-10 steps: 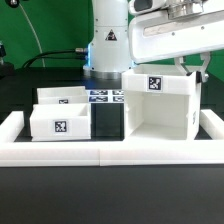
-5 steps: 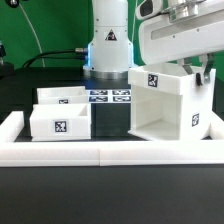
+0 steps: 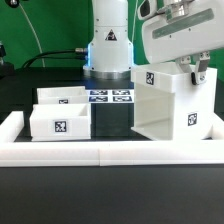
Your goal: Assemble drawer
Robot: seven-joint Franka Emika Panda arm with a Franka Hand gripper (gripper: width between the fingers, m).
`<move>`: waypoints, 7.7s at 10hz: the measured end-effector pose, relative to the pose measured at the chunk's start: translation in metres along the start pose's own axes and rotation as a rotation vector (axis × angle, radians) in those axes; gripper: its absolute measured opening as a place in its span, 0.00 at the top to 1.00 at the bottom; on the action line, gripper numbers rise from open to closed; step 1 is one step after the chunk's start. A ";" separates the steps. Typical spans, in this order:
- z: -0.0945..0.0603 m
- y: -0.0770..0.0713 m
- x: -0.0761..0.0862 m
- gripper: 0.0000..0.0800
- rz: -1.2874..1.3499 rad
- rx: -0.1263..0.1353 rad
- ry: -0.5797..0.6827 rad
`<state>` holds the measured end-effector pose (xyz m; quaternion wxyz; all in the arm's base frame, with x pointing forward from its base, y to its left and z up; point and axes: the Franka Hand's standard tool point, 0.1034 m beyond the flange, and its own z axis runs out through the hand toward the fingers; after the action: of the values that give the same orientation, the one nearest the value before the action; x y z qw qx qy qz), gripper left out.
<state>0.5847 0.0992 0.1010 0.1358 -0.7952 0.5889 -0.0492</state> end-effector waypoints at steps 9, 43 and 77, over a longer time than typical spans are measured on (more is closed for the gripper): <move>0.008 -0.033 0.011 0.92 0.302 0.037 -0.019; -0.047 0.026 0.116 0.19 -1.373 -0.059 0.012; 0.042 0.149 0.158 0.34 -1.305 -0.228 -0.108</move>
Offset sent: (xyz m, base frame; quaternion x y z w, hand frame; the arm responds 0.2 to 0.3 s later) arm 0.0208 0.0039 -0.0027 -0.0119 0.0038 0.1809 0.9834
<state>0.5050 -0.0843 0.0072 0.0226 -0.9994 -0.0197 -0.0187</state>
